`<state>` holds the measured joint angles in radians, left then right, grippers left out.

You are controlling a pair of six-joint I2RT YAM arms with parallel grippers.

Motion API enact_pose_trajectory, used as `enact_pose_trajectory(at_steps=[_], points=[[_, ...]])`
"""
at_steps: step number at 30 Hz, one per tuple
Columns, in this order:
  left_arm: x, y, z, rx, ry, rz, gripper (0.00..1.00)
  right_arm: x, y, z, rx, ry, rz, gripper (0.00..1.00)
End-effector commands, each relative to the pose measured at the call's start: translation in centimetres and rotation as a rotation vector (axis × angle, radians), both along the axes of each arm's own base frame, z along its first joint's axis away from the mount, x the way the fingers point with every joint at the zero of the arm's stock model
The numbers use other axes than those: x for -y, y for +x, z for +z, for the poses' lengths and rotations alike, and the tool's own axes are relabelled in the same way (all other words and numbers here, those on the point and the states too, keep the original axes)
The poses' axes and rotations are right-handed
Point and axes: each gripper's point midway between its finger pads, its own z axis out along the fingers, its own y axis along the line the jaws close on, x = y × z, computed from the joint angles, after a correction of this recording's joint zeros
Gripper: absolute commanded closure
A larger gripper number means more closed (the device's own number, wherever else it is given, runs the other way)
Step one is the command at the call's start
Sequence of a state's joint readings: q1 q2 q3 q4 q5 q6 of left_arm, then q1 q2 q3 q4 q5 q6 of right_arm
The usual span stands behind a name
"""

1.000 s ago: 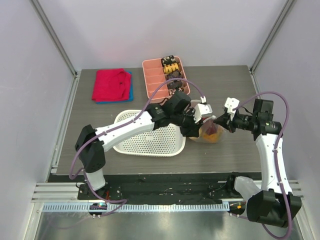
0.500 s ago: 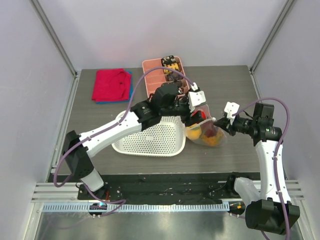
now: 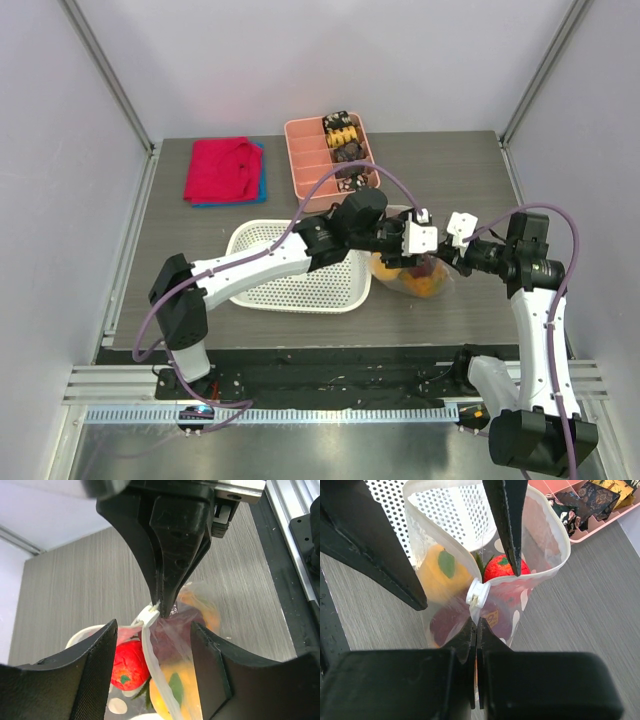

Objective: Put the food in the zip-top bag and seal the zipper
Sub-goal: Zip the zipper food storage bag at the center of the board.

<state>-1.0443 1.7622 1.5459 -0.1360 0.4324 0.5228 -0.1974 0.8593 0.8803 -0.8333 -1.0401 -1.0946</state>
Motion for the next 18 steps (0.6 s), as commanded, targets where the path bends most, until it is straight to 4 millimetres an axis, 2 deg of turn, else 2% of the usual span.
enact_pose_trajectory(at_steps=[1,6,14,18], points=[[1.0,-0.3,2.9,0.105,-0.079,-0.053,0.41,-0.6,-0.6,0.7,0.063,-0.007,0.056,0.99],[1.2,-0.3,2.5,0.134,-0.069,-0.065,0.48,-0.7,-0.8,0.5,0.057,-0.010,0.063,0.99],[1.3,-0.6,2.0,0.183,-0.053,-0.110,0.53,-0.8,-1.1,0.5,0.067,-0.019,0.078,0.99],[1.5,-0.9,1.7,0.186,-0.041,-0.129,0.63,-0.8,-1.2,0.6,0.069,-0.020,0.081,0.99]])
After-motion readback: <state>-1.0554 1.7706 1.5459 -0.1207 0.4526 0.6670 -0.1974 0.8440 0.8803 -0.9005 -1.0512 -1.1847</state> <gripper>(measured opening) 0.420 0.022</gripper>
